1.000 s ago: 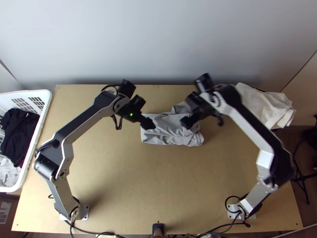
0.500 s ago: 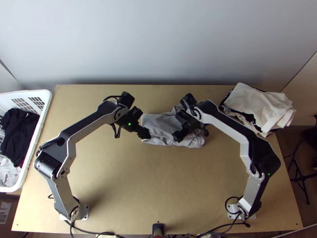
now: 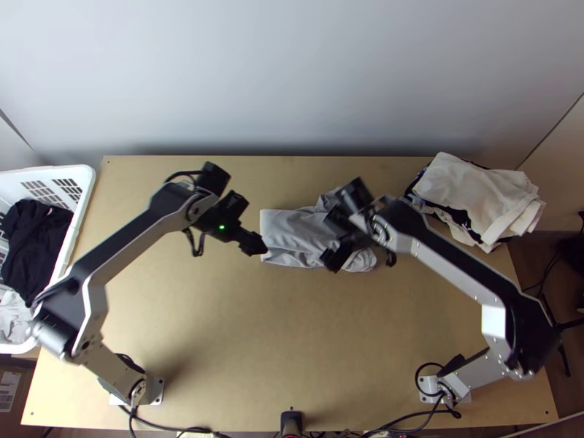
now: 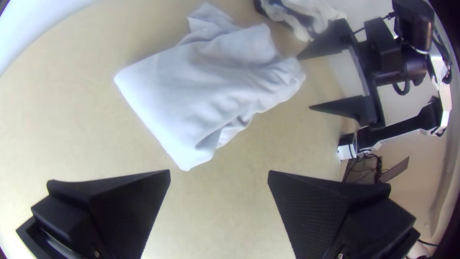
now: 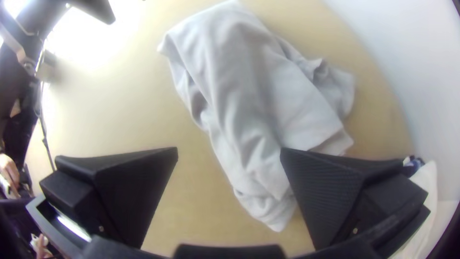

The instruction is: Fold the t-shirt

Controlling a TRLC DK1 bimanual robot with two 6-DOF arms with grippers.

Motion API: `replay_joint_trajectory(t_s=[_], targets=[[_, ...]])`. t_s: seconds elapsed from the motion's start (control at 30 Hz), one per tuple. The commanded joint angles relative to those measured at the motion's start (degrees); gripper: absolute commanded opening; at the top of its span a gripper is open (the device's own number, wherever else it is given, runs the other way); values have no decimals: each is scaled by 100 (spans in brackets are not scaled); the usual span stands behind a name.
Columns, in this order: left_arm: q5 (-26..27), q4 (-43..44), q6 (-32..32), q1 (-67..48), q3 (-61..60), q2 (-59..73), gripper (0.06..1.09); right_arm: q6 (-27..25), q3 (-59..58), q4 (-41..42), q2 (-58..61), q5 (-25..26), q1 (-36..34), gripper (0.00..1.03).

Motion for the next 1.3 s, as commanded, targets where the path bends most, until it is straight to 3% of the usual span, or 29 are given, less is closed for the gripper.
replay_joint_trajectory(t_s=[0.0, 0.27, 0.77, 0.87, 0.97, 1.07, 1.27], targets=[[1, -231, -159, 265, -376, -1059, 105, -791, -857, 1196, -353, 1075, 867, 99], [1, -459, -168, 889, -1237, -2157, 105, -1617, -1657, 2787, 78, 1234, 1016, 99], [1, -530, -203, 1311, -2125, -3124, 105, -1872, -1798, 3631, 1018, 1348, 542, 99], [1, -530, -203, 1311, -2134, -3124, 105, -1538, -1754, 3640, 1159, 1418, 419, 80], [-8, -530, -194, 1320, -2125, -3098, 105, -1406, -1736, 3710, 1255, 1453, 313, 48], [-8, -530, -194, 1311, -2125, -3080, 105, -1398, -1736, 3798, 1255, 1480, 260, 6], [-8, -565, -194, 1320, -2037, -3098, 105, -1310, -1684, 3631, 675, 1488, 243, 3]])
